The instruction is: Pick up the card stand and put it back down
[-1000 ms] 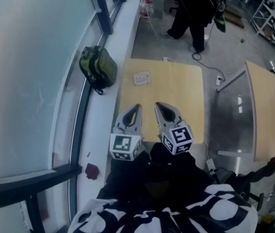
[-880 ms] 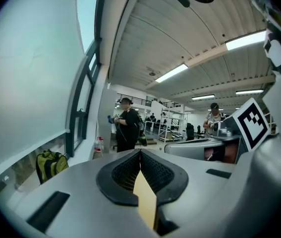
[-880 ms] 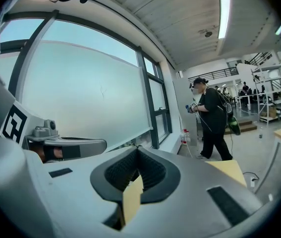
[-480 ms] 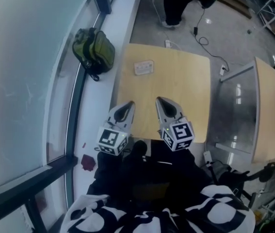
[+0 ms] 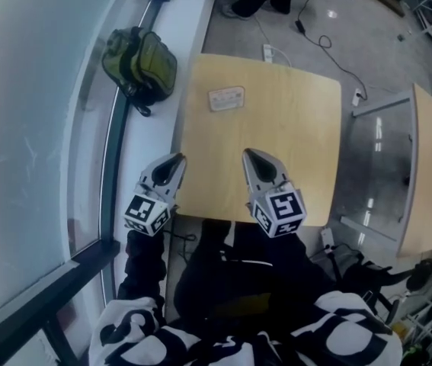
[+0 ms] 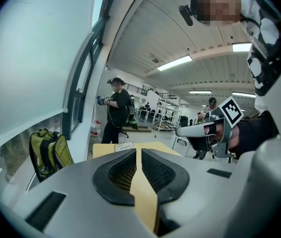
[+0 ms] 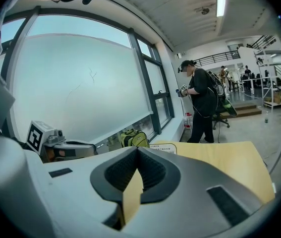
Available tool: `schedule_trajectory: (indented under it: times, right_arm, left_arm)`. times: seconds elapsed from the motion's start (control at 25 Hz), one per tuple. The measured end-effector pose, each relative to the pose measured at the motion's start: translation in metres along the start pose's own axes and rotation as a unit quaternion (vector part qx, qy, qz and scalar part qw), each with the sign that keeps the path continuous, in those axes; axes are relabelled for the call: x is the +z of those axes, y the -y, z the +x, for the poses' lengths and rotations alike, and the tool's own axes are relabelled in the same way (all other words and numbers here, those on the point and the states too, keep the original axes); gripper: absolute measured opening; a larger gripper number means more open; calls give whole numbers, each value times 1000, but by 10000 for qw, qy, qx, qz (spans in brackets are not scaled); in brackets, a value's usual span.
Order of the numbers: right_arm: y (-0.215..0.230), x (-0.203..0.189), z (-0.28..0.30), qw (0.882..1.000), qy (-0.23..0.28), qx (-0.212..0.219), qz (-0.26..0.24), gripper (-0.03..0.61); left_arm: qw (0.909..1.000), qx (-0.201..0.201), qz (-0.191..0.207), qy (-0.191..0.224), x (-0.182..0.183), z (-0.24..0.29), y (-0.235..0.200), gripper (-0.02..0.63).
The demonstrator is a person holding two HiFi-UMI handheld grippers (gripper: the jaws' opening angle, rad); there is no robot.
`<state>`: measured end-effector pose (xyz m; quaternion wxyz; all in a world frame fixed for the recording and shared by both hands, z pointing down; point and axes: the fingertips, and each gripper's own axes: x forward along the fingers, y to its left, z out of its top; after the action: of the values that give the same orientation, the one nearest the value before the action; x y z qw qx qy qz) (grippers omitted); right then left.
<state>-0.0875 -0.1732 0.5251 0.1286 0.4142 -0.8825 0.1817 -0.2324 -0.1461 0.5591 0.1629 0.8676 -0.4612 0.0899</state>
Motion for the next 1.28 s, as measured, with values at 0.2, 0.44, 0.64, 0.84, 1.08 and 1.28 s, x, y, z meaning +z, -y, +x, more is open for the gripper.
schedule_trajectory:
  times: [0.2, 0.44, 0.64, 0.84, 1.08, 1.28]
  right_arm:
    - [5, -8, 18, 9998, -187, 112, 41, 21]
    - [2, -15, 40, 9983, -364, 438, -123, 21]
    - [14, -24, 51, 9977, -523, 420, -58, 21]
    - [33, -31, 58, 9973, -631, 369, 23, 21]
    - [55, -33, 66, 9974, -656, 291, 115, 21]
    - [75, -34, 65, 9976, -651, 77, 244, 21]
  left_arm:
    - [9996, -137, -20, -258, -21, 2, -26, 45]
    - [9965, -498, 190, -644, -40, 17, -57, 184]
    - [9908, -983, 351, -858, -47, 33, -81, 358]
    - [9888, -1122, 328, -924, -47, 67, -101, 367]
    - [9861, -1387, 382, -826, -44, 124, -94, 365]
    - [9822, -1635, 362, -850, -45, 172, -79, 359]
